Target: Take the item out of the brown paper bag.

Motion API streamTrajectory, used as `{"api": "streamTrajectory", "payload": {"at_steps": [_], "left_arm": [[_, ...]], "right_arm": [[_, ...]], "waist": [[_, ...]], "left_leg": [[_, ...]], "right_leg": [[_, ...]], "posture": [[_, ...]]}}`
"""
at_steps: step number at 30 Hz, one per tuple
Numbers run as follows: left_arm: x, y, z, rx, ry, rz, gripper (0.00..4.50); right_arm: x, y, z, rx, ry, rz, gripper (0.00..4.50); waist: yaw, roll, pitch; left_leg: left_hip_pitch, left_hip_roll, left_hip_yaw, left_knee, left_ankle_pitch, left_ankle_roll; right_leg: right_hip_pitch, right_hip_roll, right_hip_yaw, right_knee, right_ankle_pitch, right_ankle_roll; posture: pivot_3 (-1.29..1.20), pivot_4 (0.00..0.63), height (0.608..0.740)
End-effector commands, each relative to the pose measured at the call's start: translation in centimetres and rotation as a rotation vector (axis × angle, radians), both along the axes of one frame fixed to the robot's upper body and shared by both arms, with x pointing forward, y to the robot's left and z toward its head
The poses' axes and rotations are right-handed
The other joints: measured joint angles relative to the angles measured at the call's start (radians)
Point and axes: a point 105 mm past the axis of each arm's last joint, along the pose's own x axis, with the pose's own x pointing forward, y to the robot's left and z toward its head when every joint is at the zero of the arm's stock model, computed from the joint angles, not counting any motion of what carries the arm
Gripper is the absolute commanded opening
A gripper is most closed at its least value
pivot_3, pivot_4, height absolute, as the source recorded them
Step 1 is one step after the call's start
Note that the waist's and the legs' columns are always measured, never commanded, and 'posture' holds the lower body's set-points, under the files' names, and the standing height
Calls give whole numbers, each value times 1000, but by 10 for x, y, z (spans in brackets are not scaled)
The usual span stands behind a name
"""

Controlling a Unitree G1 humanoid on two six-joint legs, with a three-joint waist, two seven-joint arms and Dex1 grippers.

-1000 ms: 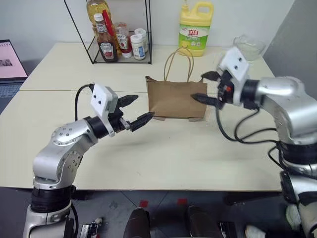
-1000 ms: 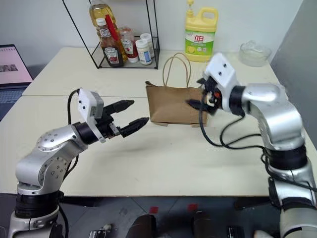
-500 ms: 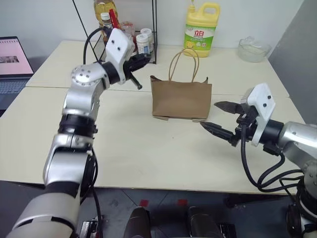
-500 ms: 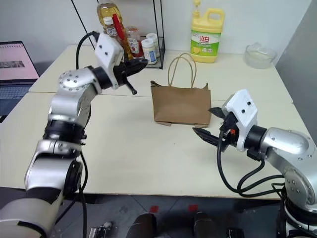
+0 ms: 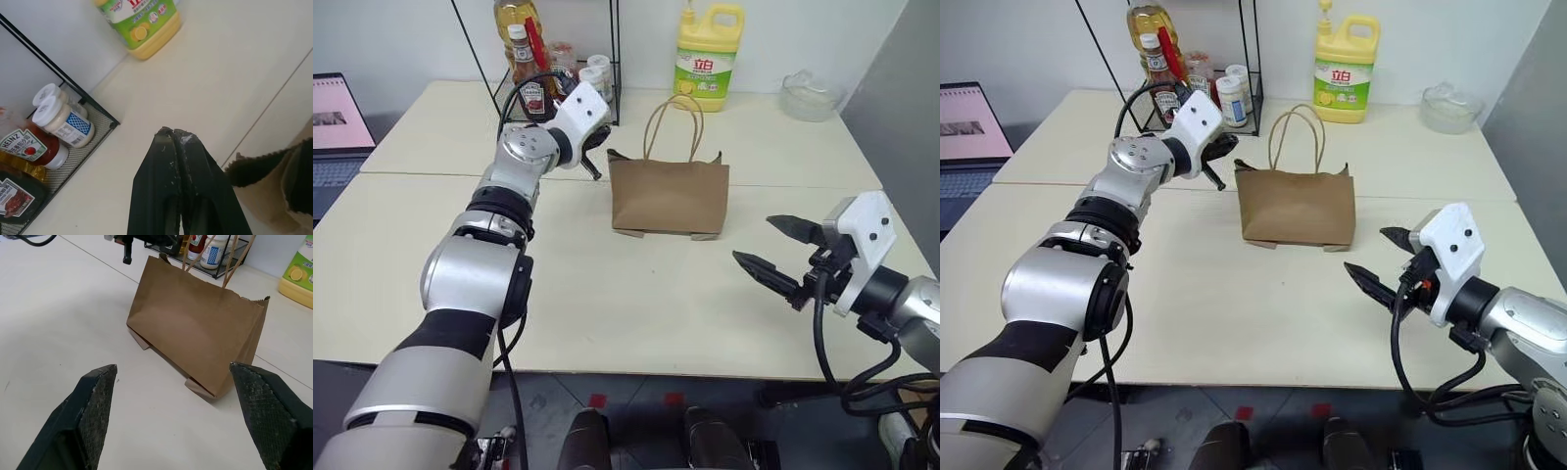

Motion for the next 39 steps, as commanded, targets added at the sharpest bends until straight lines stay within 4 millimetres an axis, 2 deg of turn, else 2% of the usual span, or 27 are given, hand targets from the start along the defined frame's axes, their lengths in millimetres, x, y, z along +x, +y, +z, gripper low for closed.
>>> {"api": "streamTrajectory", "payload": {"at_steps": [1, 5, 15, 20, 29, 39], "left_arm": [[-3, -13, 17, 35, -20, -59, 54], [-11, -20, 4, 76, 62, -157, 54], [-28, -22, -19, 105, 208, -329, 54], [-33, -21, -20, 105, 229, -367, 54], [-37, -20, -24, 128, 253, -400, 54], [-62, -4, -25, 203, 335, -565, 54]], "right_arm": [[-11, 4, 11, -27, -75, 18, 3886], [-15, 1, 13, -35, -67, 33, 3886], [-14, -6, 27, -26, -123, 22, 3886], [-15, -8, 38, -3, -179, 27, 3886], [-16, -8, 38, -12, -173, 31, 3886], [-27, -7, 30, -31, -96, 65, 3886]], "waist": [[0, 0, 0], [0, 0, 0], [0, 0, 0], [-1, 0, 0], [-1, 0, 0], [-3, 0, 0]], "left_leg": [[0, 0, 0, 0, 0, 0], [0, 0, 0, 0, 0, 0], [0, 0, 0, 0, 0, 0], [0, 0, 0, 0, 1, 1], [0, 0, -1, 1, 1, 1], [0, 1, -1, 1, 2, 2]], "right_leg": [[0, 0, 0, 0, 0, 0], [0, 0, 0, 0, 0, 0], [1, 0, 0, 0, 0, 0], [1, 0, -1, 1, 0, 0], [1, 0, -1, 1, 0, 0], [1, 0, -1, 2, 0, 0]], "posture": [[0, 150, 740], [0, 150, 740], [0, 150, 740], [0, 150, 740], [0, 150, 740], [0, 150, 740]]}}
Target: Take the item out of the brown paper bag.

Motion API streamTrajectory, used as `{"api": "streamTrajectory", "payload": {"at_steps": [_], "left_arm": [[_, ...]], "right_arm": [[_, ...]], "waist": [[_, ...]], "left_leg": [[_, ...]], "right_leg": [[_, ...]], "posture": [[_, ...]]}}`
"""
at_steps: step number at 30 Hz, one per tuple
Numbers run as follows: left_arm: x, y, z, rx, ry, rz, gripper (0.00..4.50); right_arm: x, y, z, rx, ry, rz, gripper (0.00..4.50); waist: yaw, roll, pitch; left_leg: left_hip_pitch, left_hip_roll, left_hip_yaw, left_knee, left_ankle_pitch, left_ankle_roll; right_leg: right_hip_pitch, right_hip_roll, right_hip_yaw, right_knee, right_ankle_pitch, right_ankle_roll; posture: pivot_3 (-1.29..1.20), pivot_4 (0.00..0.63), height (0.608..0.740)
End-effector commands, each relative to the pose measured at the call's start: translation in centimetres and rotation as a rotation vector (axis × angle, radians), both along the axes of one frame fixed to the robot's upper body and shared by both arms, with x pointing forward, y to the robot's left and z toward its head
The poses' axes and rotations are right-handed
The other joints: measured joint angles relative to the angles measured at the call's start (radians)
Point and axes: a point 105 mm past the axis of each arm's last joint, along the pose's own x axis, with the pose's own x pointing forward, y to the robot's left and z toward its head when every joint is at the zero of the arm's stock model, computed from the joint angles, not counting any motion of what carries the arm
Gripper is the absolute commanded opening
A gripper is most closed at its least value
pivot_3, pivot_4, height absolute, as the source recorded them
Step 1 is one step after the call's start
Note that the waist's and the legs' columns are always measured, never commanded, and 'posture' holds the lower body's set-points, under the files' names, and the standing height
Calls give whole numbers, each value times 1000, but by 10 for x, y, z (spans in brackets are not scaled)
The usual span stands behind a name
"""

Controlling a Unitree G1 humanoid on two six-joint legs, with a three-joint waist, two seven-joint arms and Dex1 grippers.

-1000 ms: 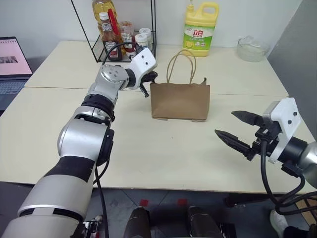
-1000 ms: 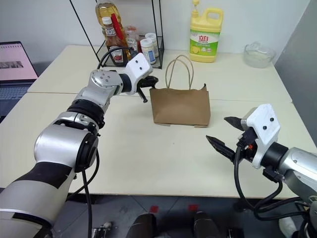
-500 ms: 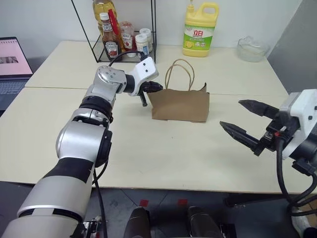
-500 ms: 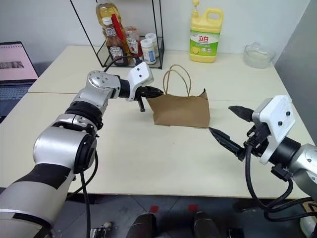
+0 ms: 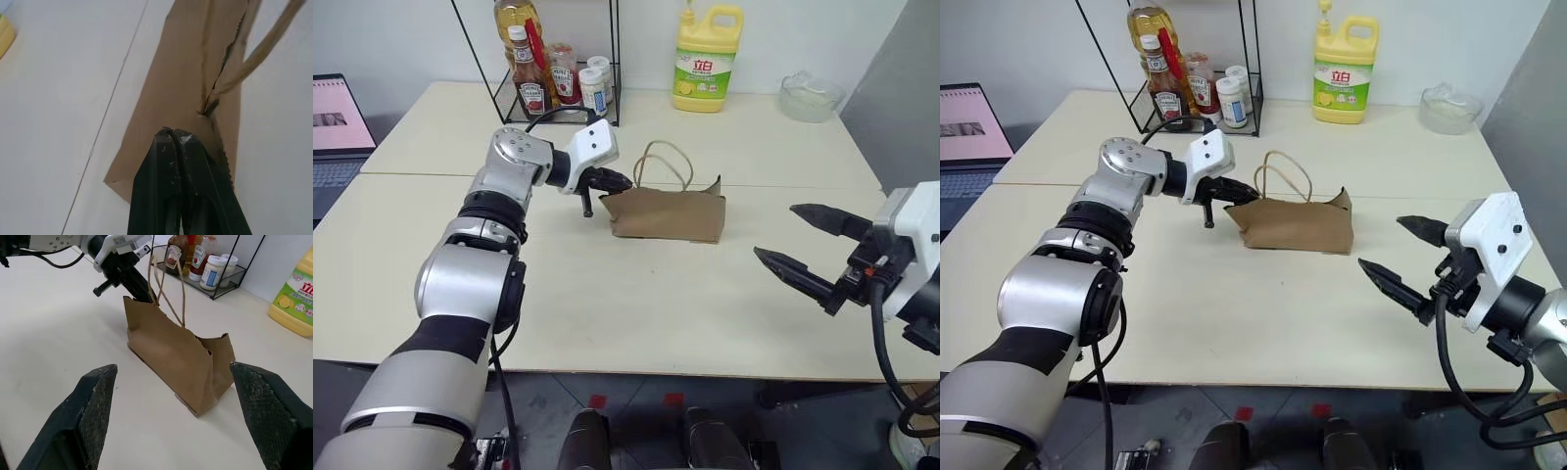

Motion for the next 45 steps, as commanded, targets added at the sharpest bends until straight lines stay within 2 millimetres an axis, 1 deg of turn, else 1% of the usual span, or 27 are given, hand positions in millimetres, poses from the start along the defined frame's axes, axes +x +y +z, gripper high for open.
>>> {"api": "streamTrajectory", "payload": {"at_steps": [1, 3, 5, 8, 13, 18, 22, 27, 30, 33, 37, 40, 43, 45], "left_arm": [[-9, 7, 7, 20, 0, -58, 54], [-16, 9, 4, 30, 25, -94, 54], [-26, 12, -3, 43, 63, -137, 54], [-46, 13, -14, 68, 113, -193, 54], [-77, 16, -30, 103, 184, -238, 54], [-98, 21, -38, 126, 234, -262, 54], [-107, 23, -39, 131, 234, -277, 54], [-113, 28, -29, 119, 217, -289, 54], [-122, 36, -25, 146, 208, -304, 54], [-130, 45, -26, 187, 221, -310, 54], [-134, 53, -25, 212, 239, -299, 54], [-134, 57, -22, 227, 215, -298, 54], [-133, 55, -17, 209, 188, -308, 589], [-133, 49, -15, 189, 162, -339, 1168]], "right_arm": [[-6, 2, 7, 3, -33, 14, 3886], [-8, 3, 4, 0, -11, 24, 3886], [-10, 4, 1, -8, 15, 38, 3886], [-13, 4, -4, -23, 48, 58, 3886], [-14, 4, -5, -33, 59, 70, 3886], [-13, 4, -6, -37, 64, 79, 3886], [-14, 5, -8, -40, 68, 86, 3886], [-15, 6, -12, -41, 76, 88, 3886], [-18, 6, -17, -50, 94, 93, 3886], [-19, 5, -19, -61, 101, 95, 3886], [-20, 4, -21, -66, 111, 97, 3886], [-22, 5, -25, -68, 124, 104, 3886], [-23, 7, -28, -66, 136, 113, 3886], [-25, 11, -31, -65, 151, 133, 3886]], "waist": [[0, 0, 0], [1, 0, 0], [0, 0, 0], [0, 0, 0], [1, 0, 0], [2, 0, 0], [3, 0, 0], [3, 0, 0], [2, 0, 0], [1, 0, 0], [5, 0, 0], [5, 0, 0], [4, 0, 0], [4, 0, 0]], "left_leg": [[0, 0, 0, 0, 0, 0], [0, 0, 0, 0, 0, 0], [0, 0, 0, 0, 0, 0], [1, 1, 0, 0, 1, 0], [1, 1, -2, 1, 1, 1], [6, 1, -3, 1, 1, 1], [9, 1, -3, 1, 1, 1], [9, 1, -2, 1, 1, 1], [10, 1, -2, 1, 1, 1], [11, 2, -2, 0, 1, 1], [11, 2, -2, 0, 1, 1], [11, 1, -2, 0, 1, 1], [11, 1, -2, 0, 1, 1], [11, 2, -2, 0, 1, 1]], "right_leg": [[0, 0, 0, 0, 0, 0], [0, 0, 0, 0, 0, 0], [0, 0, 0, 1, 0, 0], [1, 0, -1, 1, 0, 0], [3, 0, -2, 1, 0, 0], [8, 0, -3, 1, 0, 0], [11, 0, -2, 0, 0, 0], [12, 0, -2, 0, 0, 0], [11, 0, -2, 0, 0, -1], [12, 0, -2, 0, -1, -1], [13, 0, -2, -1, -1, -1], [13, 0, -2, -1, -1, -1], [13, 0, -2, -1, -1, -1], [13, 0, -2, -1, -1, -1]], "posture": [[0, 150, 740], [0, 150, 740], [0, 150, 740], [0, 150, 740], [0, 150, 740], [0, 150, 740], [0, 150, 740], [0, 150, 740], [0, 150, 740], [0, 150, 740], [0, 150, 740], [0, 150, 740], [0, 150, 740], [0, 150, 740]]}}
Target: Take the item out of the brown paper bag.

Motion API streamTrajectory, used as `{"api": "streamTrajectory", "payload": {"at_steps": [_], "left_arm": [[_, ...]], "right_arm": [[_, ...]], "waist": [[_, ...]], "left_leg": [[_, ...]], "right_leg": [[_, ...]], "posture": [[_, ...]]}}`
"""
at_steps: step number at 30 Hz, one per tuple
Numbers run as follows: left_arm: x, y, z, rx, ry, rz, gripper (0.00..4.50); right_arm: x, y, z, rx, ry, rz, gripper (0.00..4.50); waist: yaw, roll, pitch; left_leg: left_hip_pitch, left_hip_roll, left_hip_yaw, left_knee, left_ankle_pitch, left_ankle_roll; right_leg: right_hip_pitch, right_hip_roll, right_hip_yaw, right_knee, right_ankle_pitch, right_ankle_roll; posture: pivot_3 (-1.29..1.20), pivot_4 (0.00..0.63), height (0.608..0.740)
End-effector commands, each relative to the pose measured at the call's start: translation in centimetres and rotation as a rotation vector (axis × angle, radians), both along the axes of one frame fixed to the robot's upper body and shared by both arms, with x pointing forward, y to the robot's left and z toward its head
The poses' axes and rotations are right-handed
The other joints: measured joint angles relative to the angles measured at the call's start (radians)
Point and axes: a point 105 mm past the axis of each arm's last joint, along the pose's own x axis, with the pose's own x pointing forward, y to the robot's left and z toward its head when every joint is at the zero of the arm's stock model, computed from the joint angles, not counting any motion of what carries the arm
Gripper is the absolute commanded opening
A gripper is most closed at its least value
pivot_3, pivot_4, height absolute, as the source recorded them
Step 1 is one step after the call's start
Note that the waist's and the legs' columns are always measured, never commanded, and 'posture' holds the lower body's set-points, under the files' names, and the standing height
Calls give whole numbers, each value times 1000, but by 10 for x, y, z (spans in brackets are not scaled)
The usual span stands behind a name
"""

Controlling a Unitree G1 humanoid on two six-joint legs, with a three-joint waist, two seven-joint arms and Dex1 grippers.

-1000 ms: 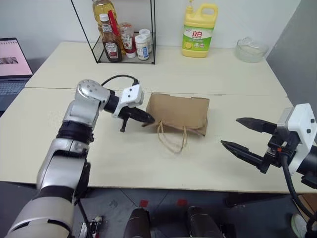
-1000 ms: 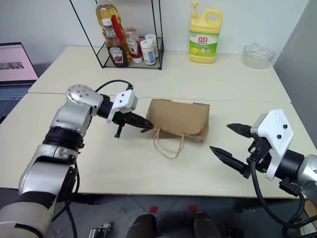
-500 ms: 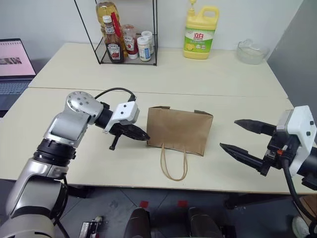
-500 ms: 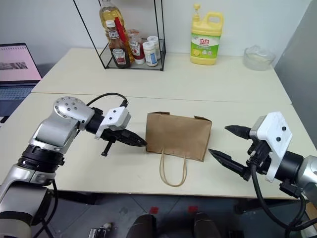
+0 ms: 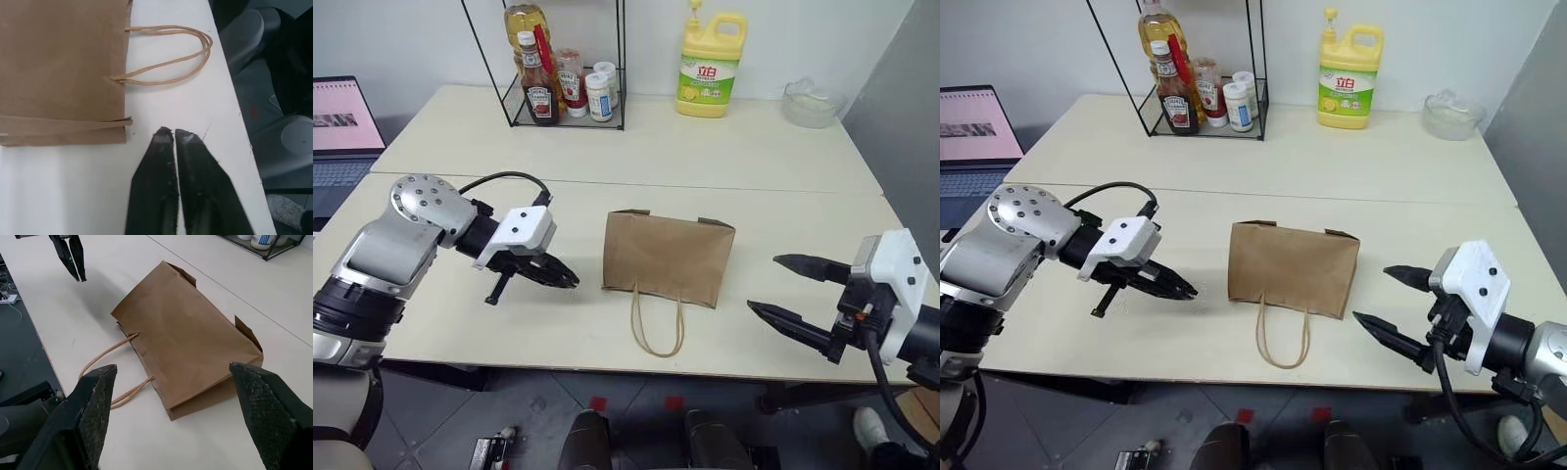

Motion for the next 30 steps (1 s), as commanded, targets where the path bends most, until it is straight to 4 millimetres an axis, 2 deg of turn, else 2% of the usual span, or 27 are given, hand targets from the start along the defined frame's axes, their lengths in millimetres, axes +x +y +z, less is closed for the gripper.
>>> {"api": "streamTrajectory", "payload": {"at_steps": [1, 5, 11, 17, 24, 30], "left_arm": [[-1, -10, 12, -46, -80, -75, 1478], [10, -13, -2, 3, -198, -159, 2656], [17, -40, -11, -51, -299, -312, 2656], [8, -66, -21, -83, -346, -476, 2656], [6, -76, -37, -19, -427, -635, 2656], [9, -95, -46, -46, -475, -701, 2656]], "right_arm": [[-7, 10, 2, -2, -20, 56, 3886], [-14, 20, -9, -12, 22, 105, 3886], [-18, 30, -18, -1, 54, 140, 3886], [-21, 33, -26, -1, 92, 149, 3886], [-26, 33, -40, -47, 144, 162, 3886], [-28, 34, -42, -46, 141, 165, 3886]], "waist": [[0, 0, 0], [0, 0, 0], [1, 0, 0], [0, 0, 0], [0, -1, 0], [0, -1, 0]], "left_leg": [[0, 0, 0, 0, 0, 0], [0, 0, 0, 0, 0, 0], [0, 0, 0, 0, 0, 0], [0, 0, 0, 0, 0, 0], [1, 0, 0, 0, 0, 0], [1, -1, 0, 0, 0, 0]], "right_leg": [[0, 0, 0, 0, 0, 0], [0, 0, 0, 0, 0, 0], [1, 0, 0, 0, 0, 0], [1, 0, 0, 0, 0, 0], [1, 0, 0, 0, 0, 0], [2, 0, 0, -1, 0, 0]], "posture": [[0, 150, 740], [0, 150, 740], [0, 150, 740], [0, 150, 740], [0, 150, 740], [0, 150, 740]]}}
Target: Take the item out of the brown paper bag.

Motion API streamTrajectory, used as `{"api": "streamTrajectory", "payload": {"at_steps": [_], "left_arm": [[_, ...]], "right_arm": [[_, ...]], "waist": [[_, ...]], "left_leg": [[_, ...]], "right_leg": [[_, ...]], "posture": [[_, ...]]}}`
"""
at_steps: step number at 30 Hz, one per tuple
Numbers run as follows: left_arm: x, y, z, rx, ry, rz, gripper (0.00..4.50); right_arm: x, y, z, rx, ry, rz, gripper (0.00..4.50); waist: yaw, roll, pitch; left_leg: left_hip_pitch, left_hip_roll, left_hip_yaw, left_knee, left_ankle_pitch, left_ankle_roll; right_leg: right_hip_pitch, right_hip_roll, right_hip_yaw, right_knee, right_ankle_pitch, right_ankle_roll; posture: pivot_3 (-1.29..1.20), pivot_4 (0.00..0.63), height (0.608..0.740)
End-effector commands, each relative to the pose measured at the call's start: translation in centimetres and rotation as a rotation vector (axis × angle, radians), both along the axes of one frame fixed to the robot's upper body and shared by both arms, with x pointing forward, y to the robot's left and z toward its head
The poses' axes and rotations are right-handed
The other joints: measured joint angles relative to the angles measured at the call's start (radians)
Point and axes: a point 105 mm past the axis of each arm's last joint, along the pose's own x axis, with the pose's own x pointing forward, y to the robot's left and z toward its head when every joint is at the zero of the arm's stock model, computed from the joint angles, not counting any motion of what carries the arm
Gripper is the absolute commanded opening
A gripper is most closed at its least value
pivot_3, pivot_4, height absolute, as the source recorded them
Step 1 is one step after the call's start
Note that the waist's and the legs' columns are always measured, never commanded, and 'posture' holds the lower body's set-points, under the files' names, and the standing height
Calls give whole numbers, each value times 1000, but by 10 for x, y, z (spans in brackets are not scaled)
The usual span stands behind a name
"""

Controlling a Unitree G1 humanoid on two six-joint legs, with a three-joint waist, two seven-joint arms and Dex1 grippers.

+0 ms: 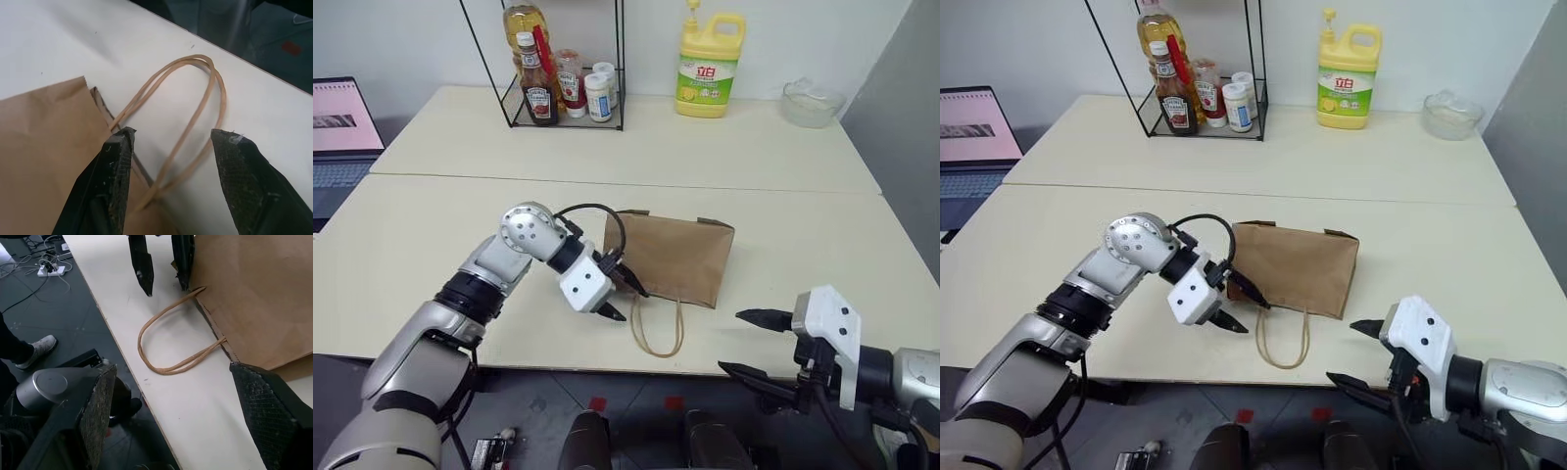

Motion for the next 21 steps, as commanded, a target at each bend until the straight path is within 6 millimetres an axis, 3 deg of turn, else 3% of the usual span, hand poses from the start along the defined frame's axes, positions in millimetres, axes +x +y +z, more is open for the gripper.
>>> {"api": "streamTrajectory", "payload": {"at_steps": [1, 9, 21], "left_arm": [[3, -9, 3, -9, -55, -42, 2656], [3, -16, -6, -1, -110, -86, 2656], [8, -1, 7, 15, -102, -39, 2656]], "right_arm": [[-6, 8, 5, 9, -37, 38, 3886], [-7, 7, 4, -6, -42, 39, 3886], [-8, 4, 4, -9, -39, 34, 3886]], "waist": [[0, 0, 0], [-1, 0, 0], [-1, 0, 0]], "left_leg": [[0, 0, 0, 0, 0, 0], [1, 0, 0, 0, 0, 0], [1, 0, 0, 0, 0, 0]], "right_leg": [[0, 0, 0, 0, 0, 0], [0, 0, 0, 0, 0, 0], [0, 0, 0, 0, 0, 0]], "posture": [[0, 150, 740], [0, 150, 740], [0, 150, 740]]}}
